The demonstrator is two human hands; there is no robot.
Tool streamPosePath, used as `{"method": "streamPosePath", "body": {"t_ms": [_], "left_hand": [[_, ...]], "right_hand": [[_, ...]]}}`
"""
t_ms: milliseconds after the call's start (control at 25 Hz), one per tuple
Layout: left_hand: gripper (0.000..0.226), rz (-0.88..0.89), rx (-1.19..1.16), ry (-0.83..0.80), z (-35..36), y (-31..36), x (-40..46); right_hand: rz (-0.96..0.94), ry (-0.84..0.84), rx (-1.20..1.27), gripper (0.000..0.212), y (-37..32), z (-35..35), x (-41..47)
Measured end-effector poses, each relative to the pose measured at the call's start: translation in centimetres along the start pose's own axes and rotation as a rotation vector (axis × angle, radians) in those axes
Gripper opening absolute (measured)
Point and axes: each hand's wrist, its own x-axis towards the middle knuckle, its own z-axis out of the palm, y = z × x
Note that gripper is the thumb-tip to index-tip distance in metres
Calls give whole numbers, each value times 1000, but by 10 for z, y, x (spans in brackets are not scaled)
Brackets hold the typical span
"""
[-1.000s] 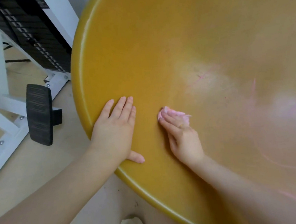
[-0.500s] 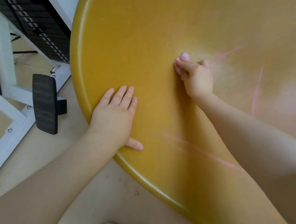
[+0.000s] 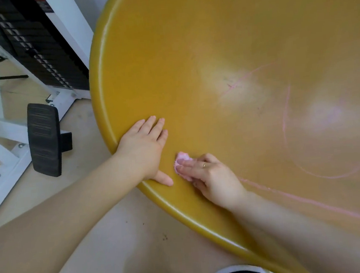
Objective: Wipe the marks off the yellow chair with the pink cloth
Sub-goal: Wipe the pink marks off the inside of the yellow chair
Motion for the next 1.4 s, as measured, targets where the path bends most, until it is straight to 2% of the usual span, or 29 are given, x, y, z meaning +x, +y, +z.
{"method": "streamPosePath", "body": {"t_ms": [40, 80, 160, 240, 360, 440, 560, 680, 760, 840, 960, 1080, 1200, 1320, 1400], "left_hand": [[121, 19, 5, 0, 2, -2, -1], [122, 34, 8, -2, 4, -3, -3], [124, 59, 3, 0, 8, -3, -4], [125, 87, -6, 9, 9, -3, -4], [127, 137, -14, 50, 11, -6, -1], [132, 193, -6, 75, 10, -8, 4], [137, 273, 14, 55, 5, -7, 13], [139, 324, 39, 18, 3, -6, 21], [140, 337, 77, -3, 2, -4, 25], [140, 336, 114, -33, 1, 0, 30], [131, 341, 132, -82, -3, 8, 41], [125, 362, 141, -94, -3, 13, 47], [124, 370, 146, -101, -4, 14, 43], [116, 375, 141, -59, -2, 14, 40], [116, 378, 145, -49, -2, 14, 40]], "right_hand": [[44, 9, -143, 36, 16, -3, 10], [165, 14, -233, 36, 34, -6, 21], [494, 10, -268, 27, 59, -13, 44], [654, 90, -243, 19, 62, -15, 57], [450, 204, -269, 14, 25, 1, 37], [390, 140, -139, 23, -21, 6, 5], [404, 101, -11, 33, -66, 7, -31], [496, 96, -21, 31, -48, 8, -16], [570, 108, -157, 32, -14, 12, 7], [735, 150, -271, 38, 14, 12, 30], [853, 223, -151, 27, 24, 3, 42], [811, 124, 10, 30, -23, 0, 17], [678, 38, -13, 34, -65, 0, -21], [615, -20, -53, 44, -60, 3, -29], [649, -32, -138, 50, -36, 8, -19]]}}
